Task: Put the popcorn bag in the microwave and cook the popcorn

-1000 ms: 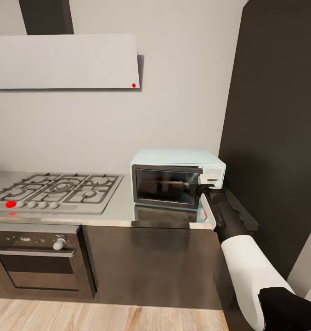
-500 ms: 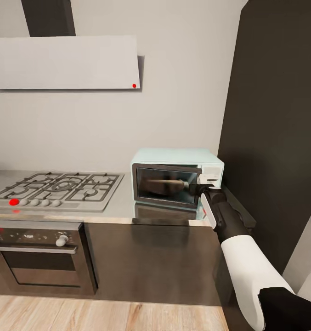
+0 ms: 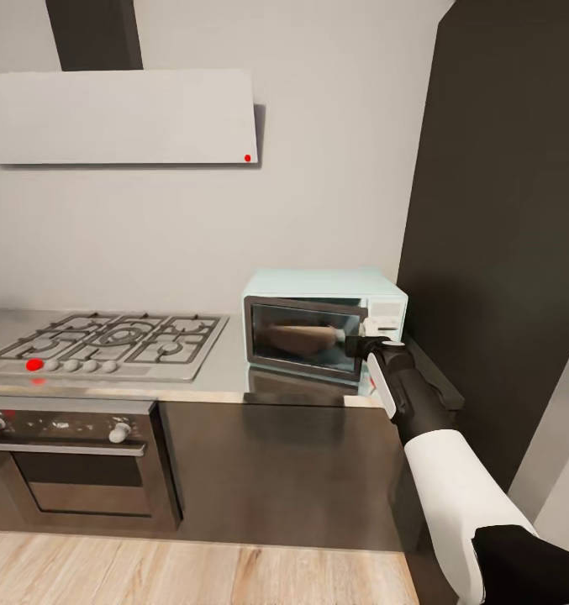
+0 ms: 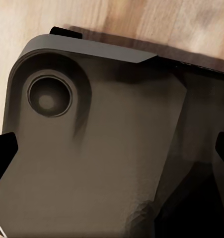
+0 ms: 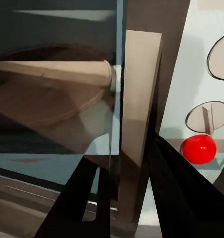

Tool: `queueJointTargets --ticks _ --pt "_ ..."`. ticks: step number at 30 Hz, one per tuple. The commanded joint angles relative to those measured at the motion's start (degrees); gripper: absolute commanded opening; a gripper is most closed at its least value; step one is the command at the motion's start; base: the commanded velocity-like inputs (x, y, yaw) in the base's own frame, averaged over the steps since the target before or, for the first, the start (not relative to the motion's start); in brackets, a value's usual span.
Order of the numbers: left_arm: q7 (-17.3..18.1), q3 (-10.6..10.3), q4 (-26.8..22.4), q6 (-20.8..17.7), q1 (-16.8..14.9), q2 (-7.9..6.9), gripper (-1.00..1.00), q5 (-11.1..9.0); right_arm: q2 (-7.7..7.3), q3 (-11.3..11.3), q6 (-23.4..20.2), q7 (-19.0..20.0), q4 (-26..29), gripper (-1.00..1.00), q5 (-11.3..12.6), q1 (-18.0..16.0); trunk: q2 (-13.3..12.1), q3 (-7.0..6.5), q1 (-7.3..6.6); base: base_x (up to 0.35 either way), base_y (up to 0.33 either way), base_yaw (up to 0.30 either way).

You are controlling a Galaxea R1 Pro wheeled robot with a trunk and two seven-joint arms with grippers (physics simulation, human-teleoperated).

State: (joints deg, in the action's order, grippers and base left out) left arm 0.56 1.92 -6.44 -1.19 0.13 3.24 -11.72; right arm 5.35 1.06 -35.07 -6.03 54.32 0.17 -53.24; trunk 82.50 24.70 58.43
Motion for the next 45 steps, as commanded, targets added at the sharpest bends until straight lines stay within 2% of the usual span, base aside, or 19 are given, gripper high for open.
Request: queueJointTargets --ticks 1,9,16,45 --pt "0.1 0.2 -0.2 -0.1 0.0 0.01 1.0 -0.3 -0.07 0.0 -0.6 -1.4 0.0 -1.0 -2.1 0.0 0.0 0.07 0.0 -0.003 0.0 0.0" --pt "0.1 0.2 -0.2 -0.1 0.0 0.03 1.0 -0.3 -0.07 0.0 -0.6 -1.4 0.0 -1.0 -2.1 0.0 0.0 0.07 0.0 -0.005 0.0 0.0" --pt "0.1 0.2 -0.2 -0.1 0.0 0.02 1.0 -0.3 -0.07 0.0 -0.6 -1.4 0.0 -1.0 -2.1 0.0 0.0 0.07 0.0 -0.174 0.027 0.0" --pt "0.1 0.2 -0.2 -0.1 0.0 0.01 1.0 -0.3 -0.23 0.0 -0.6 -1.4 -0.1 -1.0 -2.1 0.0 0.0 0.07 0.0 -0.002 0.011 0.0"
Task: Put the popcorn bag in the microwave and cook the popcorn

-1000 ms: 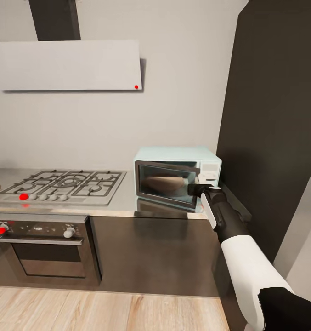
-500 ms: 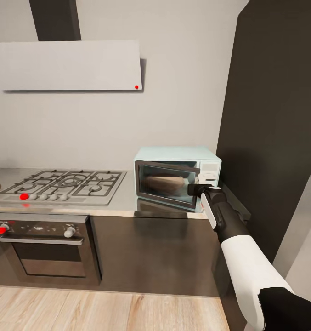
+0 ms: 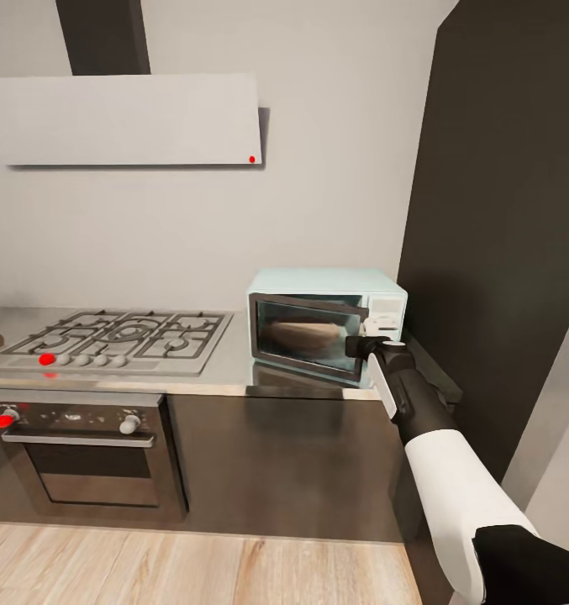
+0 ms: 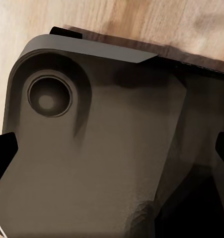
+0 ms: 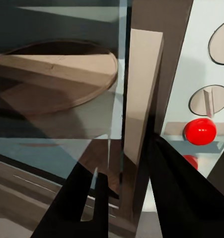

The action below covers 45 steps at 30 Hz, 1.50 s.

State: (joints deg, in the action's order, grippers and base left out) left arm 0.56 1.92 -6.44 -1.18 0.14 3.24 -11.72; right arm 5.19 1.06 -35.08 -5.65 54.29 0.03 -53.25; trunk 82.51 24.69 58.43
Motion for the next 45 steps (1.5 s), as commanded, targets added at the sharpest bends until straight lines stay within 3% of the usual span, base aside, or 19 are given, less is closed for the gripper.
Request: queueJointTargets --ticks 1,45 --pt "0.1 0.2 -0.2 -0.2 0.0 0.01 1.0 -0.3 -0.08 0.0 -0.6 -1.8 0.0 -1.0 -2.0 0.0 0.0 0.08 0.0 0.0 0.04 0.0" --pt "0.1 0.2 -0.2 -0.1 0.0 0.02 1.0 -0.3 -0.35 0.0 -0.6 -2.0 -0.1 -1.0 -2.0 0.0 0.0 0.08 0.0 -0.026 0.033 0.0"
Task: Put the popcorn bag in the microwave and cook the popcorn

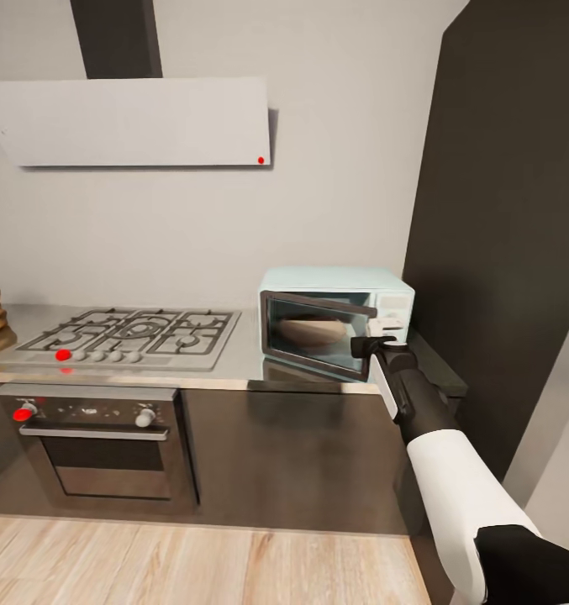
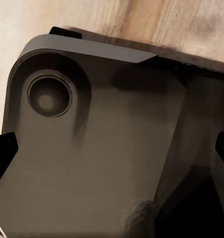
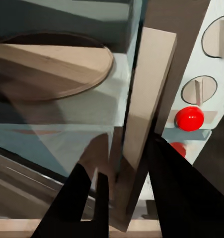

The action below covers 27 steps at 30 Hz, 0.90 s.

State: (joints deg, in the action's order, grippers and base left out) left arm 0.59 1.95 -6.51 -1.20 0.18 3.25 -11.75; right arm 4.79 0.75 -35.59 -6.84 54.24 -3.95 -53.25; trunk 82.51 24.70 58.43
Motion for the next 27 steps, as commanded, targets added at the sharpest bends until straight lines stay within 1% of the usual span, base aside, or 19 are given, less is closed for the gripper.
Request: queueJointTargets --ticks 1,6,13,27 --pt "0.1 0.2 -0.1 -0.1 0.0 0.01 1.0 -0.3 0.04 0.3 -0.1 -0.8 0.0 -1.0 2.0 0.0 0.0 0.07 0.0 0.0 0.05 0.0" --pt "0.0 0.2 -0.1 -0.1 0.0 -0.01 1.0 -0.3 -0.29 0.3 -0.1 -0.8 0.0 -1.0 2.0 0.0 0.0 0.07 0.0 -0.005 0.007 0.0" --pt "0.1 0.2 -0.1 -0.1 0.0 0.0 1.0 -0.3 -0.4 0.3 -0.1 -0.7 0.0 -1.0 2.0 0.0 0.0 0.07 0.0 -0.133 0.0 0.0" --pt "0.0 0.1 -0.1 -0.1 0.0 -0.01 1.0 -0.3 -0.4 0.3 -0.1 -0.6 0.0 -1.0 2.0 0.0 0.0 0.07 0.0 -0.014 0.0 0.0"
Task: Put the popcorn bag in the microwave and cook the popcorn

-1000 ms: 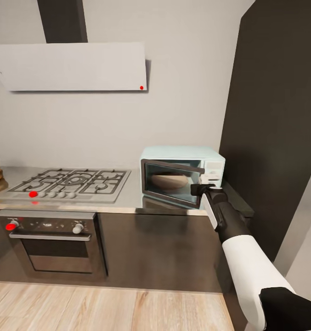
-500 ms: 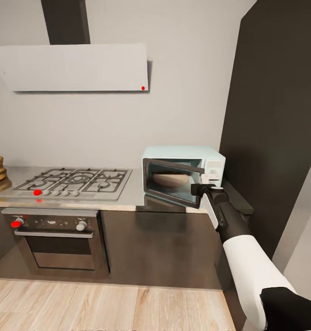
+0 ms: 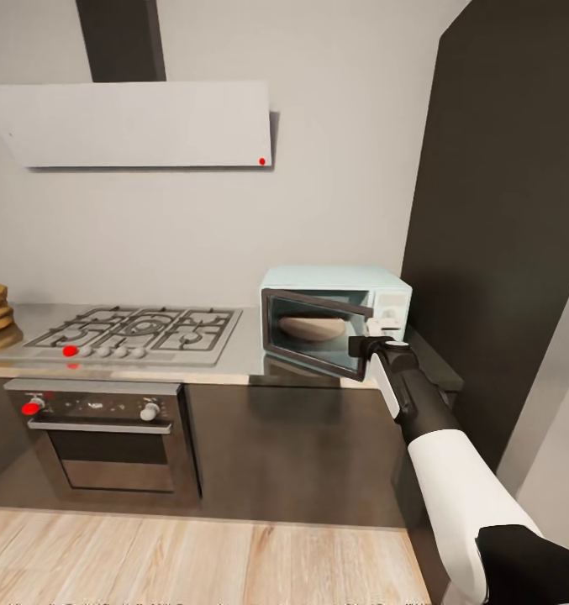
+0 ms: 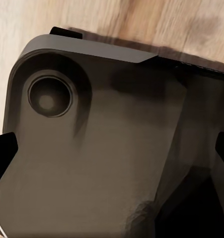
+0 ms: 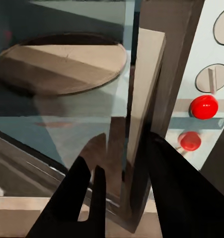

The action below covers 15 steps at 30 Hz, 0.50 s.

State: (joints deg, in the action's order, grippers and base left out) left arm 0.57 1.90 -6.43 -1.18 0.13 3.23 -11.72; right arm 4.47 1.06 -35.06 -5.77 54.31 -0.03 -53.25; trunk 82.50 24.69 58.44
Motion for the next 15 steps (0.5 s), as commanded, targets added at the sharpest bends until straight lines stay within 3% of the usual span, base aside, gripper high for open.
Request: queueJointTargets --ticks 1,5,15 --pt "0.1 0.2 -0.2 -0.1 0.0 0.02 1.0 -0.3 -0.08 0.0 -0.6 -1.7 -0.1 -1.0 -1.9 0.0 0.0 0.08 -0.01 -0.161 0.0 0.0" --pt "0.1 0.1 -0.2 -0.1 0.0 0.03 1.0 -0.3 -0.08 0.0 -0.6 -1.7 -0.1 -1.0 -1.9 0.0 0.0 0.08 -0.01 -0.167 0.0 0.0" --pt "0.1 0.1 -0.2 -0.1 0.0 -0.05 1.0 -0.2 -0.08 0.0 -0.6 -1.7 -0.1 -1.0 -1.9 0.0 0.0 0.08 -0.01 -0.011 0.0 0.0"
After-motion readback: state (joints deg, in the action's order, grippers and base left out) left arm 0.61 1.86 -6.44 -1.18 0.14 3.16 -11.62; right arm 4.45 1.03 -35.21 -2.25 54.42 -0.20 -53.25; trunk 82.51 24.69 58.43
